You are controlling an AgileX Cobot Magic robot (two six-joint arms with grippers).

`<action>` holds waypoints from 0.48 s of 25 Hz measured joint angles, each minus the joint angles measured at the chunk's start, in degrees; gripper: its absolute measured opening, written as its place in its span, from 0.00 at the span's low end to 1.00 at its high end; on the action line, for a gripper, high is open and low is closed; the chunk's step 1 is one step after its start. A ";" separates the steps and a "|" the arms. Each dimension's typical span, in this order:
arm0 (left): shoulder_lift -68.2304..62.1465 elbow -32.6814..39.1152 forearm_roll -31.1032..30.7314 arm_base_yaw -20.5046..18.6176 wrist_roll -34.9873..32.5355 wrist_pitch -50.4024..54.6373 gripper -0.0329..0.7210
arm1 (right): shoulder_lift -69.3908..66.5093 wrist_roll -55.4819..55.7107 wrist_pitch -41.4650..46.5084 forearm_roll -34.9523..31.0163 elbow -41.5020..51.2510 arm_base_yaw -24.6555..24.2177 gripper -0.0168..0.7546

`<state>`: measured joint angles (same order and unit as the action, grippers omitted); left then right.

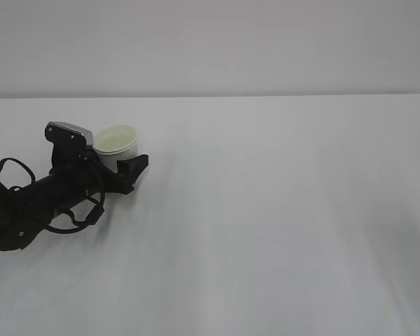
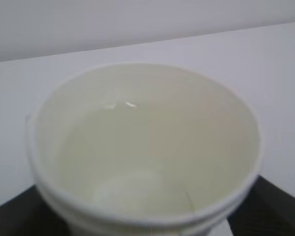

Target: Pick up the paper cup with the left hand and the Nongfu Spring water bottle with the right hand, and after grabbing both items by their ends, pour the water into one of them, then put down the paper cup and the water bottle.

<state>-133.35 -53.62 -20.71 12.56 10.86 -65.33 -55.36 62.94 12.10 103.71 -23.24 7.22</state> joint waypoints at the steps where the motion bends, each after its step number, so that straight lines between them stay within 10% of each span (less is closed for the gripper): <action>1: 0.32 0.66 0.12 0.00 0.00 0.00 0.88 | 0.00 0.00 0.00 0.00 0.00 0.00 0.57; 12: 2.63 5.06 1.14 0.00 0.00 -0.25 0.86 | 0.00 0.69 1.21 0.00 0.00 0.00 0.57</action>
<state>-130.72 -48.56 -19.57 12.56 10.86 -65.58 -55.36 63.63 13.31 103.71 -23.24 7.22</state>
